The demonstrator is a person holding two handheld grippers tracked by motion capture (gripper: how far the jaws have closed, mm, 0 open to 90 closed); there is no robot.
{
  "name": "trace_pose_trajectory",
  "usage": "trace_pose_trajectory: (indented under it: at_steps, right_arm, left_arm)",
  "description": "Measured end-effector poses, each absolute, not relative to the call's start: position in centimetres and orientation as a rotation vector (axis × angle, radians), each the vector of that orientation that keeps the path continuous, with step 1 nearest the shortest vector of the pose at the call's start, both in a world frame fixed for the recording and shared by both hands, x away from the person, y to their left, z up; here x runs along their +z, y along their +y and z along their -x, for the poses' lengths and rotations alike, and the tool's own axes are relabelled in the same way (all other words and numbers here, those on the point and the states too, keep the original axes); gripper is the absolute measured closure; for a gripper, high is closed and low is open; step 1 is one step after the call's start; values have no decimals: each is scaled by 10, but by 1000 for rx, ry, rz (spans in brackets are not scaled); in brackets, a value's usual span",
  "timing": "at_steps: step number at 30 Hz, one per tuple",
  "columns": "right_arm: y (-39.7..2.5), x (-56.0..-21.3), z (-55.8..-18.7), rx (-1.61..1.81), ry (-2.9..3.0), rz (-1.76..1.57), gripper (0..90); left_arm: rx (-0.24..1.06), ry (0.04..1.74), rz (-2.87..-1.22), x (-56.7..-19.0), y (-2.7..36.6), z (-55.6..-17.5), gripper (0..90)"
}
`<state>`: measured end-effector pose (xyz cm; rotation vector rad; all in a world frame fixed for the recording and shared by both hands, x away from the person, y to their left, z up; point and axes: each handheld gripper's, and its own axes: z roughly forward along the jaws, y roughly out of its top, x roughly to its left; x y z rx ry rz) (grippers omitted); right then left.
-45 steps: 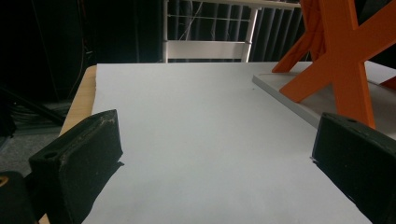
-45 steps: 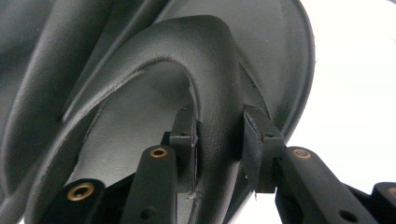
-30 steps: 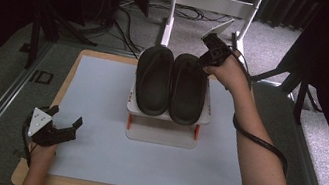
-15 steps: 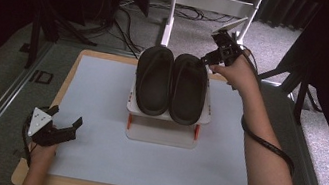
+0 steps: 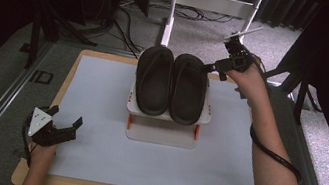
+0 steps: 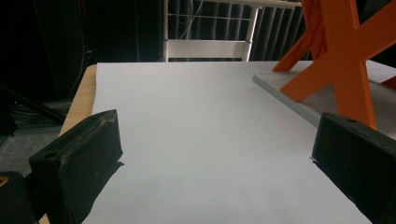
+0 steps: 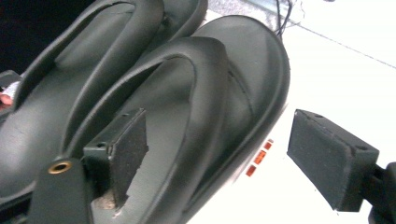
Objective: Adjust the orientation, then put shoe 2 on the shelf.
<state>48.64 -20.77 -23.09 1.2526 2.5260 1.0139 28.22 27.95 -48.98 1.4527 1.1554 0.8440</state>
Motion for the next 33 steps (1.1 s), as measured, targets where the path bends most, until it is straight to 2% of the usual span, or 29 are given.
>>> trace_pose_trajectory:
  at_steps: [18,33]
  right_arm:
    - [-252,-251,-475,1039,2433,-1258,151]
    - [-282,-308,-458,1090,2327,-1289,151]
  left_arm:
    - [844,1156,-1456,-490,280,-282,12]
    - [844,1156,-1455,-490,280,-282,12]
